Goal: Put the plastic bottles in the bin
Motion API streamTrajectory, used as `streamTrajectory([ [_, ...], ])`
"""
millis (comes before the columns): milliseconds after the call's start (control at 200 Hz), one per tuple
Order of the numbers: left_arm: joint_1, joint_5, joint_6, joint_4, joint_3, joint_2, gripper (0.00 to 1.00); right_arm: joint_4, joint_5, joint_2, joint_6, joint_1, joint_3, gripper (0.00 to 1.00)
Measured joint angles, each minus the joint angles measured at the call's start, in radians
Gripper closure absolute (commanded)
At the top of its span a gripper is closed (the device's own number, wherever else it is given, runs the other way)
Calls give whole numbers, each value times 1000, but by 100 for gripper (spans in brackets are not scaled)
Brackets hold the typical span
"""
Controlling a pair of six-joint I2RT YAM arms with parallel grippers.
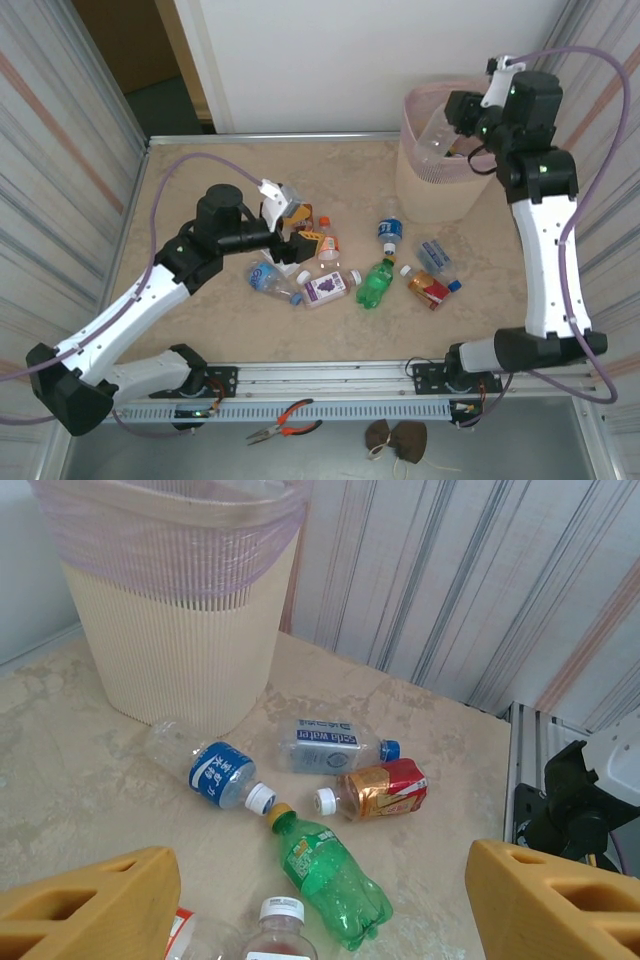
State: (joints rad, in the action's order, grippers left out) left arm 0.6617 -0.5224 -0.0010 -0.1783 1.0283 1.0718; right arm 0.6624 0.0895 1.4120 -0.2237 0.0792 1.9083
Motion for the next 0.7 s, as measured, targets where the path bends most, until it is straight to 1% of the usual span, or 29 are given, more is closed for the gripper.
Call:
streamTrajectory([
  [200, 0, 5, -4, -1, -31, -25, 25, 62, -22, 184, 61, -86, 192, 77],
  [396, 0, 24, -4, -5, -45, -41, 25, 174, -93, 347, 131, -108, 356, 78],
  [496, 0, 28, -4, -4, -45, -45, 25, 222, -133, 399, 168, -108, 393, 77],
  [696, 0, 45, -4, -6, -49, -47, 25, 292, -212, 467, 230, -112, 398, 76],
])
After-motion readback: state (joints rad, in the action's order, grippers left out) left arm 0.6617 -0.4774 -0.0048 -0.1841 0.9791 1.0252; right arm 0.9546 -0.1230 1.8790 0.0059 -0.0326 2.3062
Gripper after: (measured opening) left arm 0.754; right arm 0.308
